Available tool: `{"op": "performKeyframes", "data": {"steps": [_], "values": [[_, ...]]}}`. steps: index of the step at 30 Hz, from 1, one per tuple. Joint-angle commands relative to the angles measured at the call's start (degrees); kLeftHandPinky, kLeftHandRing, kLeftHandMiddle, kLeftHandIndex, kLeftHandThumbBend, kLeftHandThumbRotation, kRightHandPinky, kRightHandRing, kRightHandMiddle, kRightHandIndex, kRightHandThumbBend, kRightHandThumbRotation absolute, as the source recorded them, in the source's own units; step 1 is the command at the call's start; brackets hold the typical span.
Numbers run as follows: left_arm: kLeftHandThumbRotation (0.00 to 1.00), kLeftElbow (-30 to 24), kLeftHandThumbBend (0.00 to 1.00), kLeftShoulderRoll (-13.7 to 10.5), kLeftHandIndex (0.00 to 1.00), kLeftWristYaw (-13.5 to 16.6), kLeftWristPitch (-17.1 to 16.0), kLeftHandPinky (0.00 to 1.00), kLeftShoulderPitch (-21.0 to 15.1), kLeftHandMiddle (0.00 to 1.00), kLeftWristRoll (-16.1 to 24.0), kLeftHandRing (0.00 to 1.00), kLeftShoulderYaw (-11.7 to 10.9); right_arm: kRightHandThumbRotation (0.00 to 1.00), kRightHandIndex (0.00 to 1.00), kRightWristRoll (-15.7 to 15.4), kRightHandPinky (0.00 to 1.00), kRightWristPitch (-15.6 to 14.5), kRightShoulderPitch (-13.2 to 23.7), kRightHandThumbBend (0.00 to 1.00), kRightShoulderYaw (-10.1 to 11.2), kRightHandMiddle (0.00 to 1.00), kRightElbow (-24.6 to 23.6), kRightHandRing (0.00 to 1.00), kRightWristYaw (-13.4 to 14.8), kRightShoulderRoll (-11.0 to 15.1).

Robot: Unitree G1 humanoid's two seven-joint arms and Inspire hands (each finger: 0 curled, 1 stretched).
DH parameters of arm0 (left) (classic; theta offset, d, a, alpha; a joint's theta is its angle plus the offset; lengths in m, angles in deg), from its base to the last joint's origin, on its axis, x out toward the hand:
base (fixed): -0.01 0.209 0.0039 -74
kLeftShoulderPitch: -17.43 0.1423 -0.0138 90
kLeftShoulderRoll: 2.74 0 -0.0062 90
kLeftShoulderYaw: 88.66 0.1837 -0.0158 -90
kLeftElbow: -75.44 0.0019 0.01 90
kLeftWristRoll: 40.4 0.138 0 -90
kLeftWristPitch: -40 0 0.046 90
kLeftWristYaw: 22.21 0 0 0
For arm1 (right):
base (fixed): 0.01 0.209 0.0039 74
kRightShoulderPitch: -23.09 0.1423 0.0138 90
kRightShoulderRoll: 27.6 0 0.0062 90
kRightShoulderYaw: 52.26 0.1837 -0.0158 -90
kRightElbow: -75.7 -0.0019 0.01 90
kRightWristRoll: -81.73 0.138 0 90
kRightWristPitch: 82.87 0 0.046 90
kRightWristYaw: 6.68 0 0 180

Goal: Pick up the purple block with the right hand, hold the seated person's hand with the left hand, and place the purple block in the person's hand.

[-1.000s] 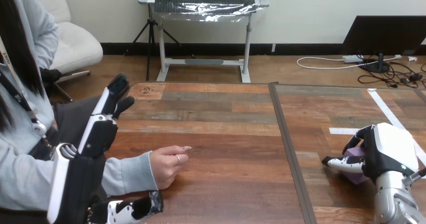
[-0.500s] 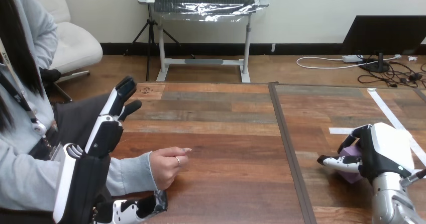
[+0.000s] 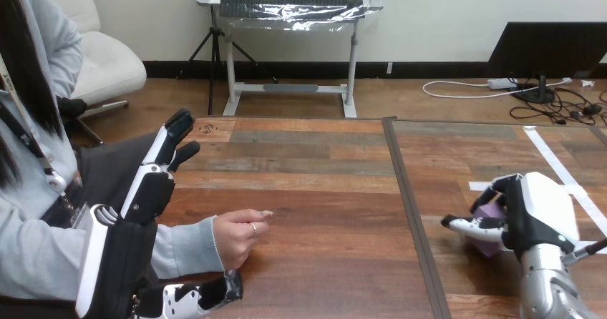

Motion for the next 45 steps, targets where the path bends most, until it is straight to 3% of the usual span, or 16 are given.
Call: {"op": "performKeyframes", "data": {"steps": [1, 12, 22, 28, 45], "values": [[0.66, -1.0, 1.0, 0.1, 0.92, 0.5, -0.3, 0.88, -3.0, 0.95, 0.4, 0.94, -0.7, 0.06, 0.25, 1.3, 0.06, 2.9, 3.0, 0.42, 1.6, 0.18, -2.6, 0.11, 1.5, -0.6], [0.67, -0.7, 1.0, 0.4, 0.93, 1.3, 0.3, 0.89, -3.2, 0.95, 2.2, 0.94, -2.0, 0.1, 0.23, 4.6, 0.06, 6.0, 3.4, 0.39, 4.1, 0.18, -3.4, 0.11, 0.1, -1.8], [0.69, -2.2, 1.0, 1.4, 0.93, 4.4, 2.9, 0.86, -2.6, 0.94, 10.2, 0.92, -6.5, 0.12, 0.2, 8.3, 0.05, 8.5, 3.8, 0.37, 7.1, 0.16, -4.7, 0.1, -2.2, -3.3], [0.71, -3.2, 1.0, 1.7, 0.93, 6.7, 4.6, 0.85, -2.1, 0.93, 14.4, 0.91, -8.0, 0.16, 0.18, 9.8, 0.05, 9.5, 3.9, 0.35, 8.1, 0.15, -5.9, 0.09, -3.3, -3.9], [0.66, -4.4, 1.0, 1.1, 0.92, 10.6, 8.6, 0.88, -1.3, 0.92, 18.7, 0.91, -7.9, 0.24, 0.16, 16.0, 0.04, 9.0, 4.3, 0.31, 12.3, 0.13, -9.2, 0.08, -9.4, -6.4]]}}
